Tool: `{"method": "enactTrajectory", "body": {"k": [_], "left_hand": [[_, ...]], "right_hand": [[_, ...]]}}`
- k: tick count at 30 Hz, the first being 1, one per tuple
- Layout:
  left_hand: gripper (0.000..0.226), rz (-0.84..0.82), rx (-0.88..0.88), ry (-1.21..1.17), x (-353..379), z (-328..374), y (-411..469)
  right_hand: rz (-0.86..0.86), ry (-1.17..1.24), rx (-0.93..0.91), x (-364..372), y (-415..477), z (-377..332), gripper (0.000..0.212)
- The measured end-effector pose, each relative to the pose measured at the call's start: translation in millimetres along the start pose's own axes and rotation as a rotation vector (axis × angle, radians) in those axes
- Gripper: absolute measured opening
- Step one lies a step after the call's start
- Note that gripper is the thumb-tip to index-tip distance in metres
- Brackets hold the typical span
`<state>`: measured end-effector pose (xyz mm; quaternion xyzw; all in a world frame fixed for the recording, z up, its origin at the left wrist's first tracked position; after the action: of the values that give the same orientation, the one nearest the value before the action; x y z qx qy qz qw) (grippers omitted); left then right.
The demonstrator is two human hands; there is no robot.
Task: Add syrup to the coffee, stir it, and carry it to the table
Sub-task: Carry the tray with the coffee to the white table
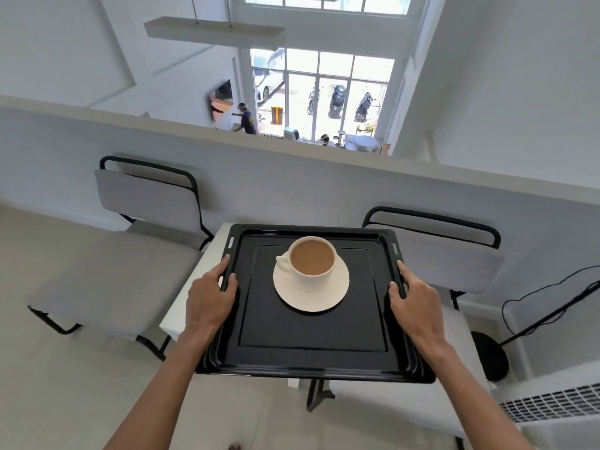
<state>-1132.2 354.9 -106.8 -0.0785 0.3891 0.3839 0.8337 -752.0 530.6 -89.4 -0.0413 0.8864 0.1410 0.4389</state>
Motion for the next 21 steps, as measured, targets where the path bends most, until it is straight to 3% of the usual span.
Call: {"method": "enactTrajectory", "body": {"k": [21], "left_hand": [[0.047,-0.171,0.08,-0.007,-18,-89,197]], "right_hand": [[0.059,-0.003,0.16,132,59,-109,0.05]]}}
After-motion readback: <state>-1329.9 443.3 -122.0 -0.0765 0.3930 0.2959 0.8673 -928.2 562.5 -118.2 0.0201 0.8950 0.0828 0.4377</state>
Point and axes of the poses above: each hand's wrist, its own y-axis towards the middle knuckle, its own x-axis out of the palm, z = x × y, the point moved 10 cm from there along y, towards the middle knuckle, and after that the axes turned 1 degree about -y, right-handed, at the moved point
